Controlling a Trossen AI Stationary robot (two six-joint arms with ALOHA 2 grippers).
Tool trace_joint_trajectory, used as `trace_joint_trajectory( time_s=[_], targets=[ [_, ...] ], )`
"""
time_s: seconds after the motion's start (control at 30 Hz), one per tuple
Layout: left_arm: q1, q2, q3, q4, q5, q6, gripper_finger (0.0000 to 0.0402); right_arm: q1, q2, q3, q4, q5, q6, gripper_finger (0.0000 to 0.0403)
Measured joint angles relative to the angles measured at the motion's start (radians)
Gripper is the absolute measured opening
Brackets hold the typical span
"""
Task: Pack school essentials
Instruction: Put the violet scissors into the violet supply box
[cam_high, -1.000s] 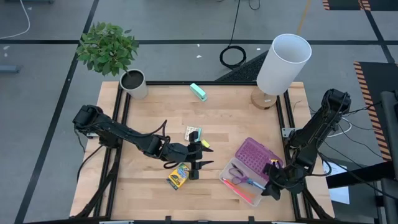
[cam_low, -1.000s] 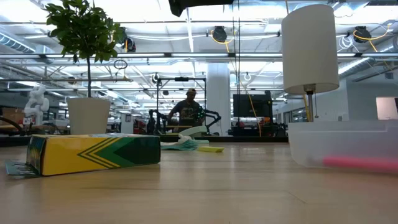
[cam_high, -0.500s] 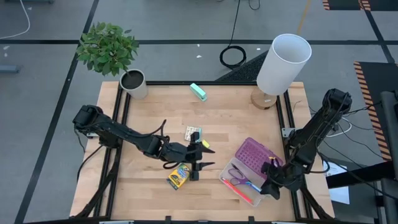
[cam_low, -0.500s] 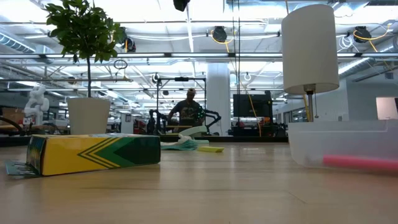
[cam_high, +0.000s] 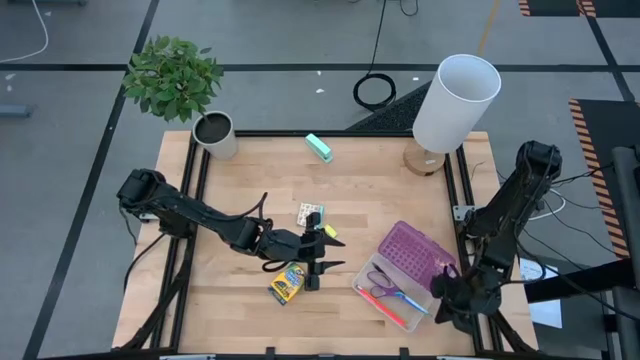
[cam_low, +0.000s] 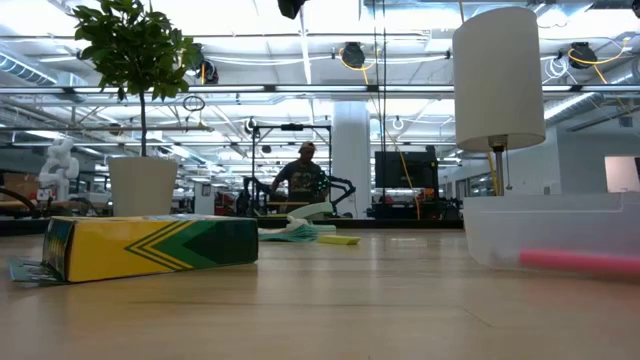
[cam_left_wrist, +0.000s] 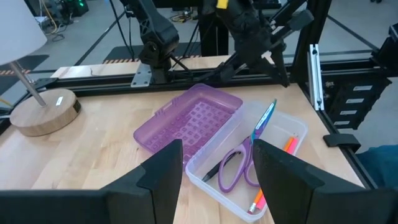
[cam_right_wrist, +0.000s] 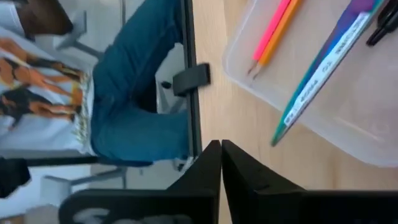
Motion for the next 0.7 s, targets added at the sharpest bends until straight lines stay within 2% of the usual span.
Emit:
trace_joint_trajectory(
  time_s=[0.47,0.7],
  targets=[
    [0.0,0.0,0.0,0.001,0.0,-0.007,0.0198,0.023,0.131,0.0,0.004,0.007,0.005,0.0],
    [0.0,0.0,0.0,0.003,0.0,-0.007,0.0198,0.021,0.139,0.0,0.002,0.088,0.045,0.0]
  ],
)
